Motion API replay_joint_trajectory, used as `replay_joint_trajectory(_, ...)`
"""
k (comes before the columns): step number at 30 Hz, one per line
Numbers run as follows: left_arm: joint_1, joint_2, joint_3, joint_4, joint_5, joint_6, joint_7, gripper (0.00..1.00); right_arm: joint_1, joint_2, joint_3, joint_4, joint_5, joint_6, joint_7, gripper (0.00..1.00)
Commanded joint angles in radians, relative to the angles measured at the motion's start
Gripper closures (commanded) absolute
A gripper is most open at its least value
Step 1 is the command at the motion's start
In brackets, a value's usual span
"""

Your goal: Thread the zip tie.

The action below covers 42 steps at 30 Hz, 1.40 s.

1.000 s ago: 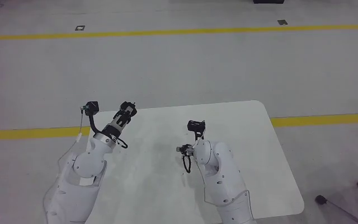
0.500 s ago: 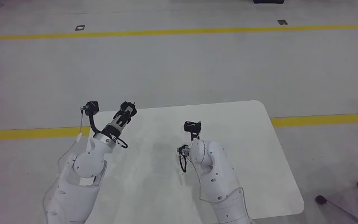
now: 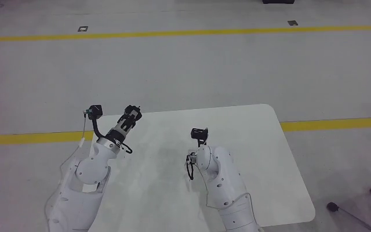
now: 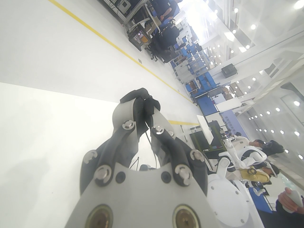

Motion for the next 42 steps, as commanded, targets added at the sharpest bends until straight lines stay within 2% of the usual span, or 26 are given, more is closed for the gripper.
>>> replay_joint_trajectory(1, 0.0, 0.0, 0.0, 0.0, 0.0, 0.0, 0.0, 1.0, 0.003, -0.001, 0.002, 0.01, -0.002, 0.0, -0.002, 0.55)
replay_joint_trajectory(17, 0.0, 0.0, 0.0, 0.0, 0.0, 0.0, 0.0, 1.0, 0.043, -0.015, 0.027, 0.094, -0.013, 0.0, -0.019, 0.58)
replay_joint_trajectory(30, 0.0, 0.0, 0.0, 0.0, 0.0, 0.0, 0.0, 1.0, 0.029, -0.011, 0.031, 0.032, -0.02, 0.0, 0.027, 0.6)
replay_joint_trajectory(42, 0.0, 0.0, 0.0, 0.0, 0.0, 0.0, 0.0, 1.0, 0.051, -0.017, 0.045, 0.105, -0.03, 0.0, 0.004, 0.64)
